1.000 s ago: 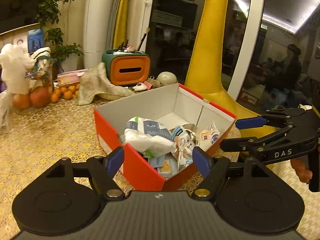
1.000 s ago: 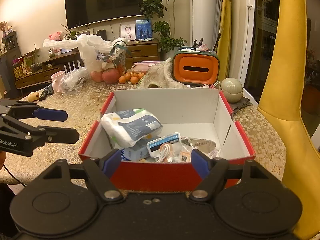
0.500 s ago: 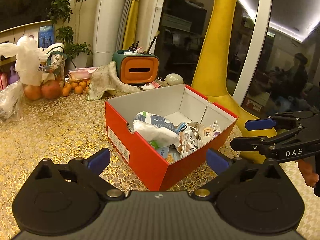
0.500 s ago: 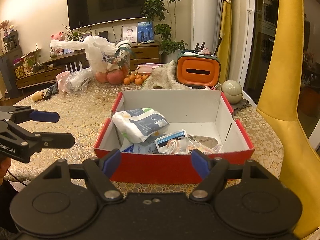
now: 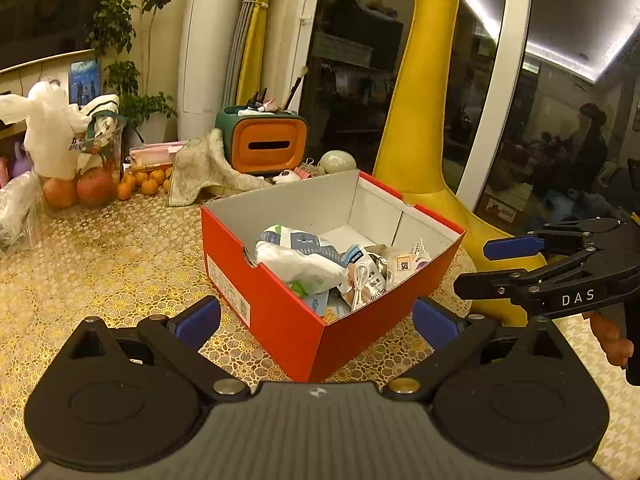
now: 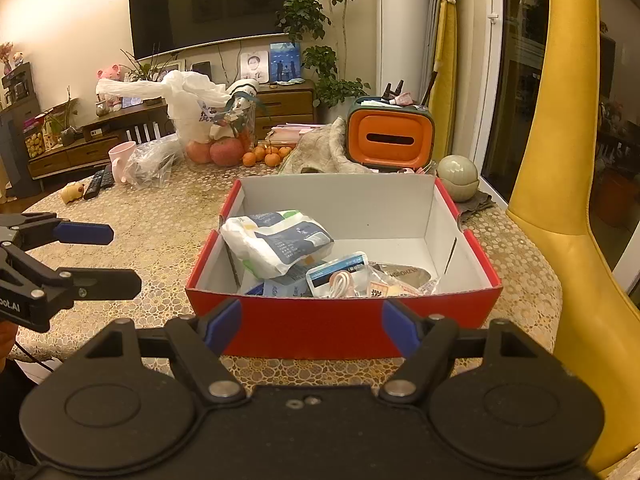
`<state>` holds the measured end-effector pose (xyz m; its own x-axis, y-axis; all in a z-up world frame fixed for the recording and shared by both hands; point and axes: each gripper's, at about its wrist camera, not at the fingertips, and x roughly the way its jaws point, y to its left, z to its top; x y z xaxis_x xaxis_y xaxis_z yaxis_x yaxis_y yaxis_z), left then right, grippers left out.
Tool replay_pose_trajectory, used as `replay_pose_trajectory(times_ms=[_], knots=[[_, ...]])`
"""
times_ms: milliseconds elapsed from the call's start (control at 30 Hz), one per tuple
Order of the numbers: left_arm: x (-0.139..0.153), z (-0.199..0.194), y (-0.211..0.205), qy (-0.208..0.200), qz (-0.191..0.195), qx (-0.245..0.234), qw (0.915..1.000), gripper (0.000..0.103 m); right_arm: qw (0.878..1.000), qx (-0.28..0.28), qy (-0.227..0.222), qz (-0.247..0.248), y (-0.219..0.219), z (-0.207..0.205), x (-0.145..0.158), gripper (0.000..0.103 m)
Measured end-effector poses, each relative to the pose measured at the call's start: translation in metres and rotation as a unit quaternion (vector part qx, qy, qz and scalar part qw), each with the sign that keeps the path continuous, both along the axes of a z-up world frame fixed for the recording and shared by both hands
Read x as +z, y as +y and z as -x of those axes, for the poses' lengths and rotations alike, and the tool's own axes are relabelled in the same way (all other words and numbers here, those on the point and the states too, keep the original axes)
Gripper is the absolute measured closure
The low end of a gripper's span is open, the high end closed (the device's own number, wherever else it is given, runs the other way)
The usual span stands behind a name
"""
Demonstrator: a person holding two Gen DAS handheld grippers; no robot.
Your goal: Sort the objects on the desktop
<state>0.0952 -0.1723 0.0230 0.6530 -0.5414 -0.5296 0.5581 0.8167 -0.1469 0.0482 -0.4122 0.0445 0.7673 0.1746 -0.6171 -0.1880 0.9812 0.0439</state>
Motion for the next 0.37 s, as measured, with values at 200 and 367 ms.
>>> replay_pose_trajectory(times_ms=[200,367], knots=[[-0.0009,0.0015,-0.0005,-0.004,-0.008,-0.001,1.0000,0.000,1.000,-0.003,0.001,0.002,-0.0009,0.0014,-0.0003,0.026],[-0.0023,0.0038,0.0034,-0.003,-0.008,-0.006,0.9999,0.000,1.000,-0.005,0.003,0.001,-0.0015,0.0018,-0.0005,0.026]])
